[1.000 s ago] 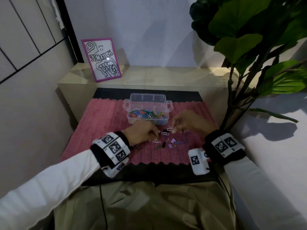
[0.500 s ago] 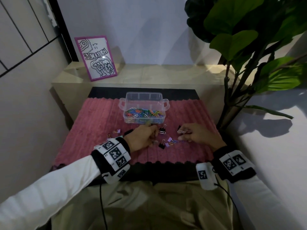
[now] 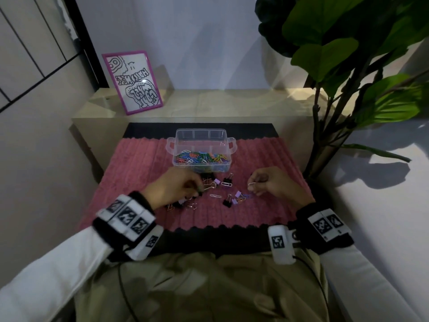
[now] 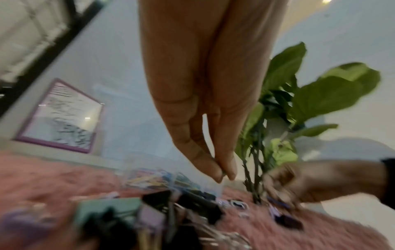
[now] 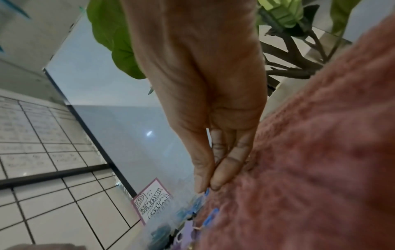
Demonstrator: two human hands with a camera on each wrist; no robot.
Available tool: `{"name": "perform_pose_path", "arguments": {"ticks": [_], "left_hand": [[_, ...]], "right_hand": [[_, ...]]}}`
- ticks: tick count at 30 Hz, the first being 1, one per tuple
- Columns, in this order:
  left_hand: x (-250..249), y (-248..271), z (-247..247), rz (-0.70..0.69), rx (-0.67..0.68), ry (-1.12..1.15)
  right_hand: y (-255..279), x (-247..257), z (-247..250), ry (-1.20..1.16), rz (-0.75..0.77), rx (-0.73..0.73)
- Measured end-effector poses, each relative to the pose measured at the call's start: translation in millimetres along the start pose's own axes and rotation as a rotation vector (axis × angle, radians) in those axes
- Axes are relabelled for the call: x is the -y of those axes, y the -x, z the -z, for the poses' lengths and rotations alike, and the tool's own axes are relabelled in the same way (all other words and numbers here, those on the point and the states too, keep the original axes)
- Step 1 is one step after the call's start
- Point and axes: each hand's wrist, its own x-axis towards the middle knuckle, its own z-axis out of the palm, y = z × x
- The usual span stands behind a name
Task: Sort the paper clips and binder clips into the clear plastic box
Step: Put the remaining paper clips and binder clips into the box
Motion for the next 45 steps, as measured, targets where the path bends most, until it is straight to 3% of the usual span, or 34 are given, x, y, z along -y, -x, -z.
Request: {"name": "perform_pose_path", "arguments": {"ticks": [4,8,12,15,19,22,24,26,29,31,34,35,37,40,45], "left_hand": [[-21,-38,-26,-0.11,0.09,-0.173],[-27,-54,-43,-0.07,0.241,-0.321],[-25,-49,-30,-0.083,0.256,-0.209],[-12,-38,-6,-0.027,0.188,0.015],[9,-34,38,0.041,-0.054,0.103],[20,-48,60,0.113,-0.245,0.042],[25,-61,62,0.131,-0.271,0.038],[28,-73,57,0.137,-0.24,-0.012],[32,-81,45,0.163,-0.17,-0.117],[32,-78,38,0.151,-0.246,-0.131],[21,-60,30,0.048,-0.426,-0.071],[15,-53,25,-0.005,-0.399,-0.069],[4,-39,9,-0.058,-0.189,-0.095],[-2,-35,-15,0.0,0.082,-0.247],[0,-36,-10,0.048,0.098,-0.364]], "right_hand": [[2,6,-5,-0.176,-0.007,-0.087],[-2,20,1,-0.216,0.017,-0.132],[-34,50,-3,-0.139,0.097,-0.108],[-62,69,-14,-0.036,0.178,-0.06],[-81,72,-25,0.382,0.171,0.069],[-65,66,-22,0.411,0.264,-0.06],[-45,56,-17,0.364,0.365,-0.164],[-22,43,-12,0.387,0.326,-0.18],[2,16,-11,0.48,0.203,-0.003],[6,5,-14,0.579,0.141,0.107],[4,3,-18,0.621,0.147,0.128],[3,3,-18,0.615,0.153,0.131],[1,4,-17,0.561,0.136,0.124],[3,6,-10,0.414,0.071,0.032],[20,14,-11,0.208,0.11,-0.155]]}}
